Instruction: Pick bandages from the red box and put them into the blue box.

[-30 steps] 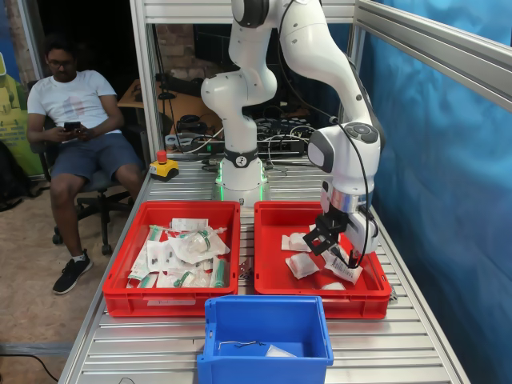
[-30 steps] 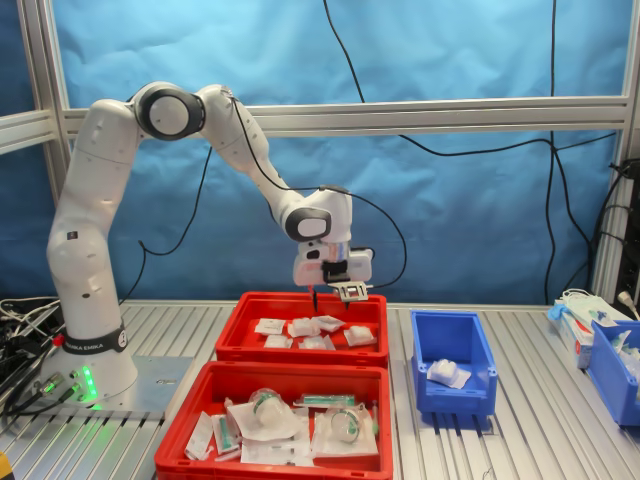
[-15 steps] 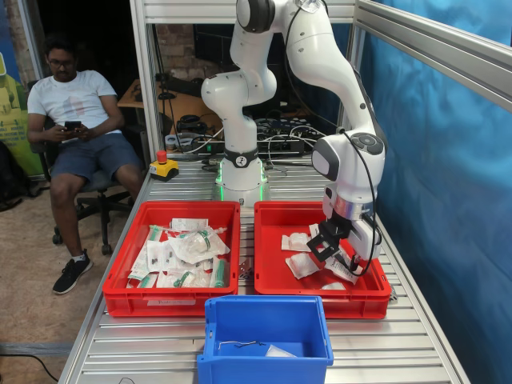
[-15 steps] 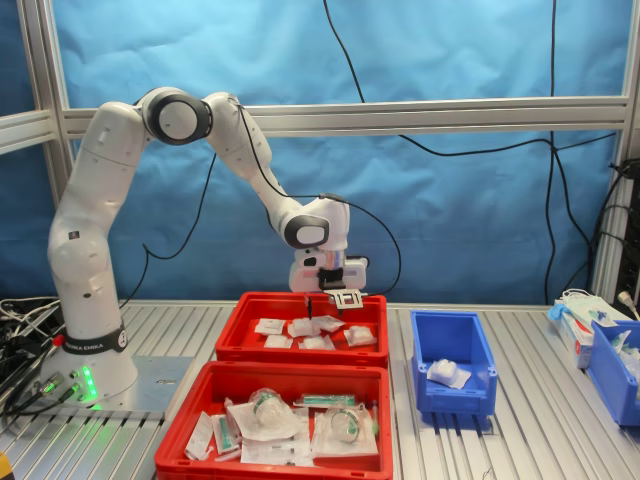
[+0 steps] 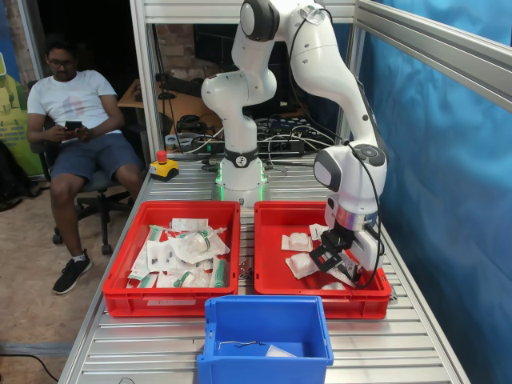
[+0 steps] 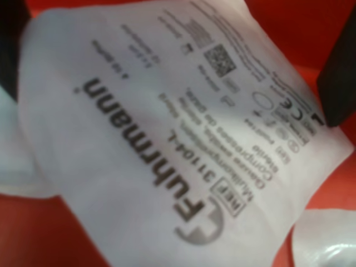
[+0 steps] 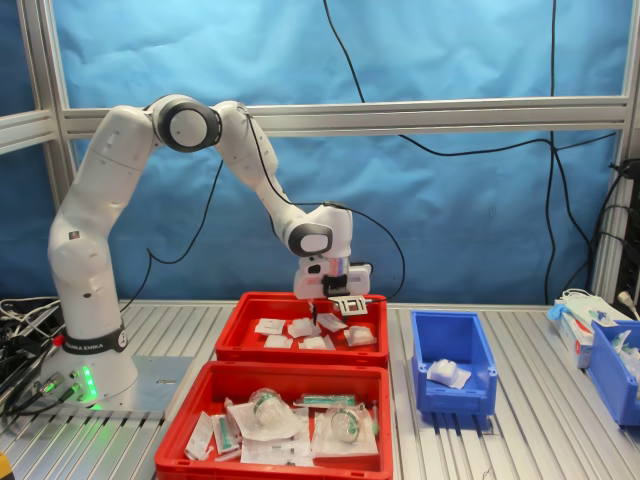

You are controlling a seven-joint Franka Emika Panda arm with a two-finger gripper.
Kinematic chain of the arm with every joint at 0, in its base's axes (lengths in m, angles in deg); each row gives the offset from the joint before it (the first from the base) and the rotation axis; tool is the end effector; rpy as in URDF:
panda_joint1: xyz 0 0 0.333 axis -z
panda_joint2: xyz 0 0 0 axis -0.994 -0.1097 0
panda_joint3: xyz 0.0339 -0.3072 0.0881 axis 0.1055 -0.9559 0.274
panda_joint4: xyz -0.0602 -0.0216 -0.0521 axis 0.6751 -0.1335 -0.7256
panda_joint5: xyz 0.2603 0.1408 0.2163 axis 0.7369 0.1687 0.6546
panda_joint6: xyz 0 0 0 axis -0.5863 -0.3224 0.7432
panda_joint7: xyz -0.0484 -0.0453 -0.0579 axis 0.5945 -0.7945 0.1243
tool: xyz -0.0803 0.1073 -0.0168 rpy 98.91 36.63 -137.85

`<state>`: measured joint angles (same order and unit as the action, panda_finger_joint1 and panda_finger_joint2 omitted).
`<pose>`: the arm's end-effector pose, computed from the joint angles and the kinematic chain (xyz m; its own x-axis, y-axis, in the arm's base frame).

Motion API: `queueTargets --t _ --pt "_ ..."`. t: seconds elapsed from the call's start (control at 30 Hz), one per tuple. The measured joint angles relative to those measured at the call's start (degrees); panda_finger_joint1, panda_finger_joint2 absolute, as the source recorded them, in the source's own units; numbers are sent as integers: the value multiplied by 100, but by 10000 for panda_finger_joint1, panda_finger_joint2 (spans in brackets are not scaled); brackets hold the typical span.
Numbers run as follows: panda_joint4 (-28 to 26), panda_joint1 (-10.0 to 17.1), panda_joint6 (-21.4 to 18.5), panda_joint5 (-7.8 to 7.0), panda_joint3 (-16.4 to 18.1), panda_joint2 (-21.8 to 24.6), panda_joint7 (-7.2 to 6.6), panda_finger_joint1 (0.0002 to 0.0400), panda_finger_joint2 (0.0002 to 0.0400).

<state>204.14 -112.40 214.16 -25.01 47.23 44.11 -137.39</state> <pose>0.5039 0.2560 0.1647 -0.4430 -0.8958 0.0373 -0.8955 0.4441 0.0309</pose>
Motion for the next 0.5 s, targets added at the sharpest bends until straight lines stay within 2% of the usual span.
queueTargets --t 0.5 --pt "-101 -62 162 0 -108 -81 0 400 400"
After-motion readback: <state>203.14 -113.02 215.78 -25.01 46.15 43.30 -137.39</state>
